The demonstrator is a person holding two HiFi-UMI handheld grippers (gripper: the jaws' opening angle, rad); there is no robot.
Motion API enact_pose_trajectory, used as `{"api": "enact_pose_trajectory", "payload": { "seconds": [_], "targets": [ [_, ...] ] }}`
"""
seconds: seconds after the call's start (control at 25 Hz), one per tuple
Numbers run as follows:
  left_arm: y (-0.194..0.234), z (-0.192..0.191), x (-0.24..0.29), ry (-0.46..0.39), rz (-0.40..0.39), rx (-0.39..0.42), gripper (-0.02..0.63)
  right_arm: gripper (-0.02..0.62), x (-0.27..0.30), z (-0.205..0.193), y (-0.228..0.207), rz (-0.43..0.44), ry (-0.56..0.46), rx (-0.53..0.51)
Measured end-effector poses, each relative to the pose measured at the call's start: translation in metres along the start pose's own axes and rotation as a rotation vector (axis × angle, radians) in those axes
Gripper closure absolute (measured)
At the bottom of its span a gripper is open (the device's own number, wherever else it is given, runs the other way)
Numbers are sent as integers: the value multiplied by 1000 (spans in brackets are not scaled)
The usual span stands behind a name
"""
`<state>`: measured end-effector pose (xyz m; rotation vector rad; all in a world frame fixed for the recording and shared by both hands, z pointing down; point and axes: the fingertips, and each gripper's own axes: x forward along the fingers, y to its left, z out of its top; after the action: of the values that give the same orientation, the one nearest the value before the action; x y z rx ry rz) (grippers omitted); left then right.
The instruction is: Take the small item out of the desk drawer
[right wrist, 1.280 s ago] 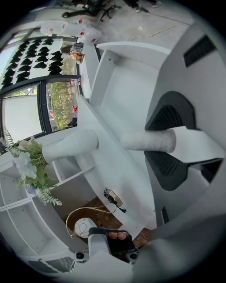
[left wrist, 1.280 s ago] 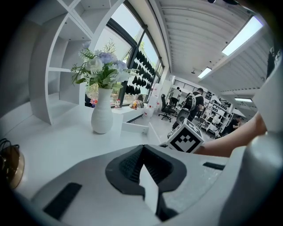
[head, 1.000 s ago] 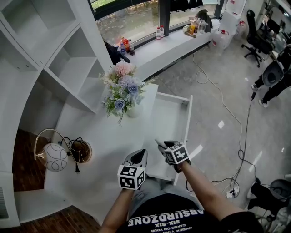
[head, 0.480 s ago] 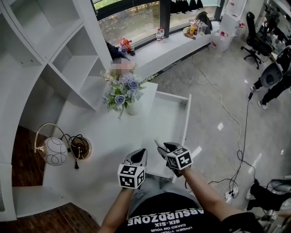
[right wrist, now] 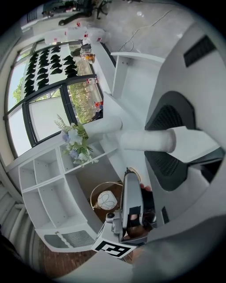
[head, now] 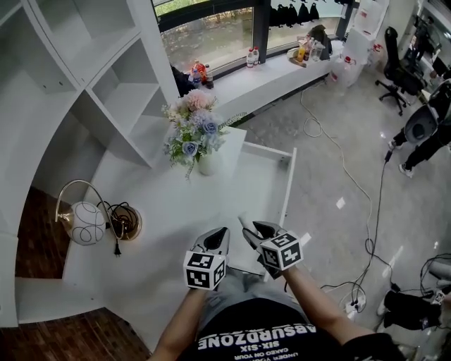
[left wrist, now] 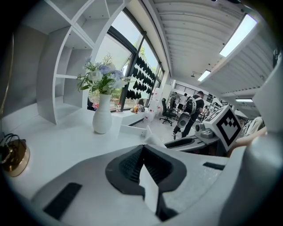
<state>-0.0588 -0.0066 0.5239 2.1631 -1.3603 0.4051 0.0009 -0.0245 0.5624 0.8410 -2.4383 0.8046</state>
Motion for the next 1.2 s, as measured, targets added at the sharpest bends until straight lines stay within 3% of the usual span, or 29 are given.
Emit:
{"api": "enact_pose_trajectory", "payload": {
  "seconds": [0.56, 1.2],
  "targets": [
    [-25, 14, -6, -45, -14, -3, 600, 457, -47, 33, 14, -42, -143, -75],
    [-36, 32, -14, -94, -32, -3, 600, 459, -82, 67, 30, -47, -260, -91]
  ]
}}
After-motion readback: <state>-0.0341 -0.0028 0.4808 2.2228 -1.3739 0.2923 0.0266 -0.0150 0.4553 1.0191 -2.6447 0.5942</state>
